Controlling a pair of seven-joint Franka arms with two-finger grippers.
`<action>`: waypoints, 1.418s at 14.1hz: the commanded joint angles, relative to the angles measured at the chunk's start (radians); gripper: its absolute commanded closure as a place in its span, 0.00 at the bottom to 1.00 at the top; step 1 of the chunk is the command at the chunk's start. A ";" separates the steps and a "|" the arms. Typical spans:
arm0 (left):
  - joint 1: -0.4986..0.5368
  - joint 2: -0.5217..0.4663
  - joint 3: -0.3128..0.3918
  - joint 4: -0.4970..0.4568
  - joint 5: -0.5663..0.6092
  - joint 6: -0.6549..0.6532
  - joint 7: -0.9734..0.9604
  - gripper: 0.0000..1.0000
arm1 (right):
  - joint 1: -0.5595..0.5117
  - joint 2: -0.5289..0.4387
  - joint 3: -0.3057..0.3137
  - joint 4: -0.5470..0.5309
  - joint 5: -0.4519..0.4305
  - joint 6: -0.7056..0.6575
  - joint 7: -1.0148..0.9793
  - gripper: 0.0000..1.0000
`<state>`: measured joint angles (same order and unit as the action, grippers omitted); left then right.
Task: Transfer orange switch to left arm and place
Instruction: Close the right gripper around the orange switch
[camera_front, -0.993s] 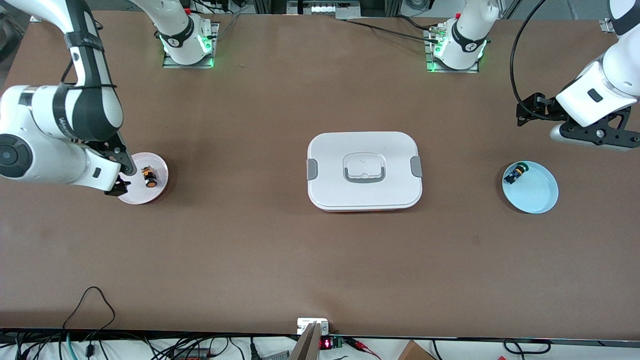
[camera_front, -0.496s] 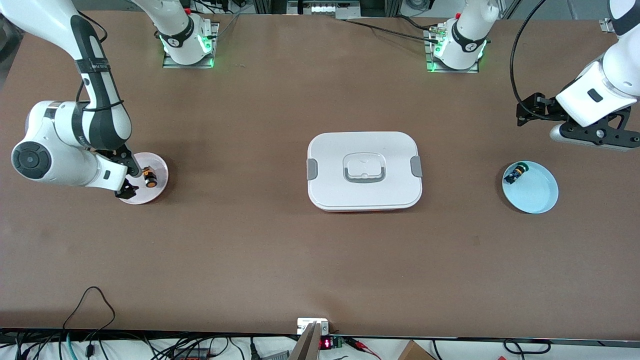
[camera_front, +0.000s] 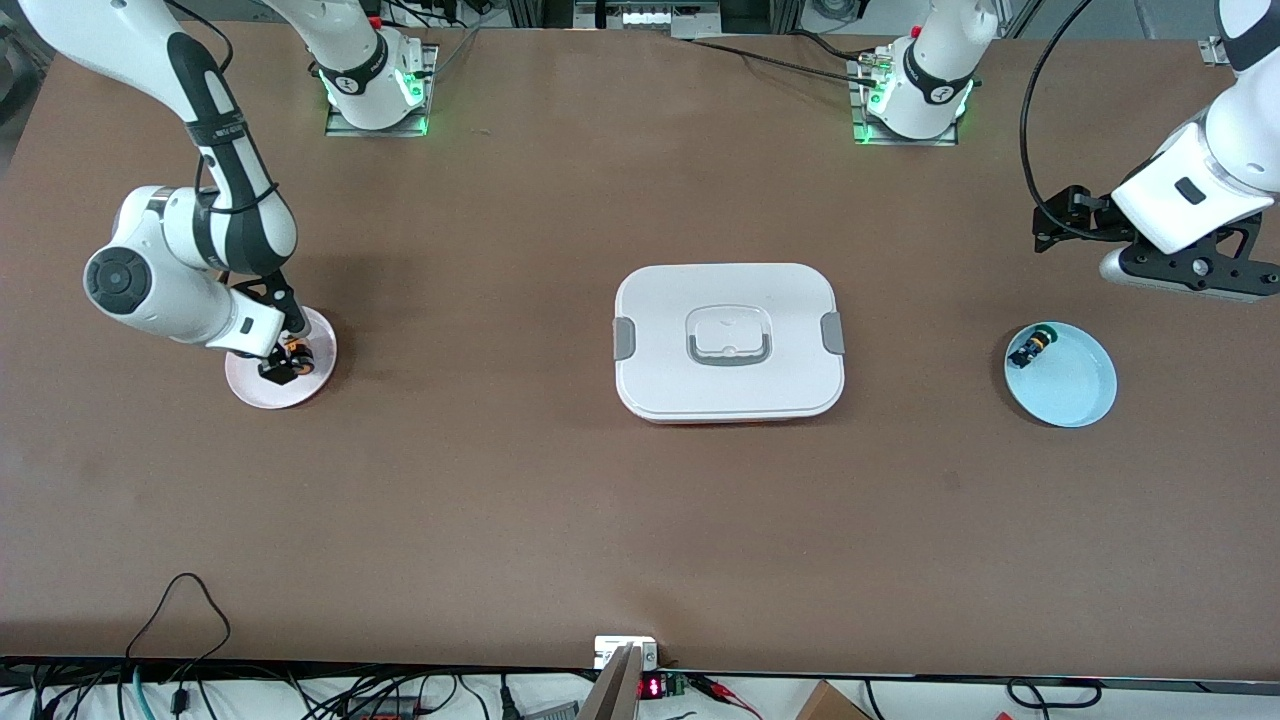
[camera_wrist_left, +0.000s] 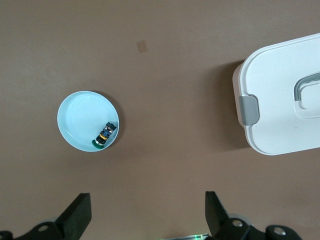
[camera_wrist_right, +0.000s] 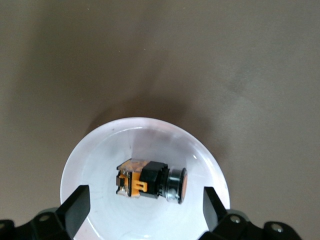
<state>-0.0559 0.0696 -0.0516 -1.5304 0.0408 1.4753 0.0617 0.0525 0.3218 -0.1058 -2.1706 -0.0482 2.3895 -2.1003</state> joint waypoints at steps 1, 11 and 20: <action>-0.002 -0.001 0.001 0.016 -0.005 -0.007 -0.002 0.00 | -0.006 -0.041 0.008 -0.057 0.014 0.085 -0.055 0.00; -0.002 -0.001 0.001 0.016 -0.005 -0.007 -0.002 0.00 | -0.063 -0.006 0.009 -0.133 0.021 0.276 -0.058 0.00; -0.002 -0.001 0.001 0.016 -0.006 -0.007 -0.002 0.00 | -0.056 0.006 0.014 -0.133 0.024 0.300 -0.043 0.00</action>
<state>-0.0559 0.0696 -0.0517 -1.5304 0.0408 1.4753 0.0617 0.0046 0.3317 -0.0981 -2.2786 -0.0482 2.6198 -2.0858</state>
